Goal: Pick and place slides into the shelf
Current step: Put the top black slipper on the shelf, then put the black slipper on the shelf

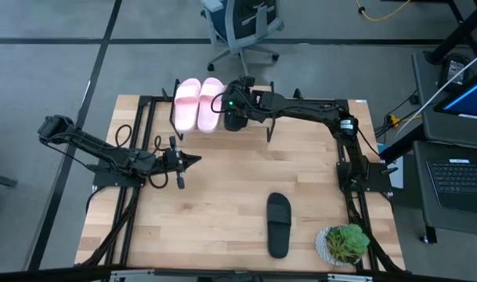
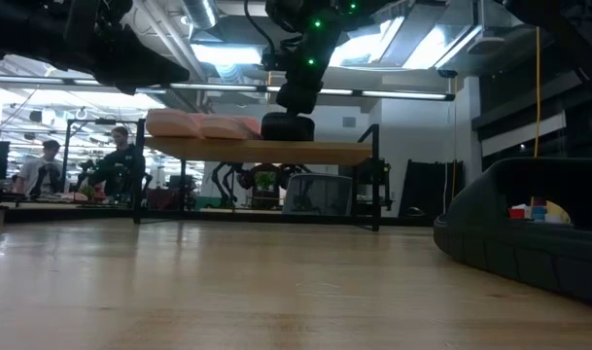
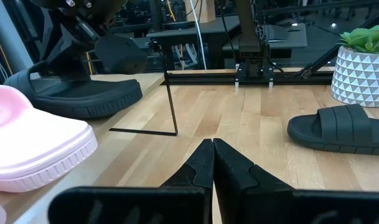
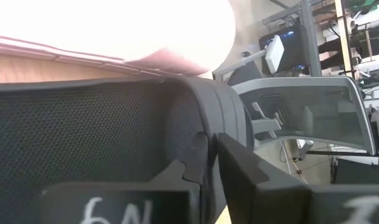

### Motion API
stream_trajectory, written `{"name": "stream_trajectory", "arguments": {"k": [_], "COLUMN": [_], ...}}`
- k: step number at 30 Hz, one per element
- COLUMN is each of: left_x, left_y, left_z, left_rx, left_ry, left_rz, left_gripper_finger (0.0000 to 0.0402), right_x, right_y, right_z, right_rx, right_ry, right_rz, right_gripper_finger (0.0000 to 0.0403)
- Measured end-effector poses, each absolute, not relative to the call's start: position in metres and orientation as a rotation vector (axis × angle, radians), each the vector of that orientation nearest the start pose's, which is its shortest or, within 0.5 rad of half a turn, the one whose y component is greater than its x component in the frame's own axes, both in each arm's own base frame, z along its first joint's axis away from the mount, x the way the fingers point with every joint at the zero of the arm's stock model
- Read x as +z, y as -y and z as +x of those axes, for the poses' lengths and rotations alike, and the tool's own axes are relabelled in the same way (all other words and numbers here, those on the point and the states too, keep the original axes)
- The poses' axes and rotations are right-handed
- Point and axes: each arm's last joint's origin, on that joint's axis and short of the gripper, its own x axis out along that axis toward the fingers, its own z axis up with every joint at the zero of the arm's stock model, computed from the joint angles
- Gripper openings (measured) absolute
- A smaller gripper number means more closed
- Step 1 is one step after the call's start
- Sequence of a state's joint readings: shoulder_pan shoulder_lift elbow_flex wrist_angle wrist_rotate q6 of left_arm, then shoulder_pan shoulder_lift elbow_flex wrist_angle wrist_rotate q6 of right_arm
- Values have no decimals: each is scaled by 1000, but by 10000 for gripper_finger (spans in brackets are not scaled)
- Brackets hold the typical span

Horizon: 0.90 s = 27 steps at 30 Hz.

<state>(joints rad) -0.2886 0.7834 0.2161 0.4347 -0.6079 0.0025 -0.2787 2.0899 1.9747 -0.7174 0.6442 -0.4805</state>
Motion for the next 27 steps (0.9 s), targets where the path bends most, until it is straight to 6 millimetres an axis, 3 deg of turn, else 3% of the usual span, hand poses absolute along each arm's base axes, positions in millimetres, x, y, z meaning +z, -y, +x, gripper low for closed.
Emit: {"name": "stream_trajectory", "arguments": {"k": [19, 27], "left_x": [197, 197], "left_y": [30, 30], "left_z": [161, 161], "left_rx": [319, 319], "left_ry": [-120, -120], "left_rz": [60, 60], "left_gripper_finger": [2, 2], "right_x": [298, 298], "right_y": [143, 142], "right_z": [442, 443], "right_rx": [-633, -627], "right_ry": [-1011, -1013], "right_rz": [-559, -569], "right_gripper_finger": [53, 106]}}
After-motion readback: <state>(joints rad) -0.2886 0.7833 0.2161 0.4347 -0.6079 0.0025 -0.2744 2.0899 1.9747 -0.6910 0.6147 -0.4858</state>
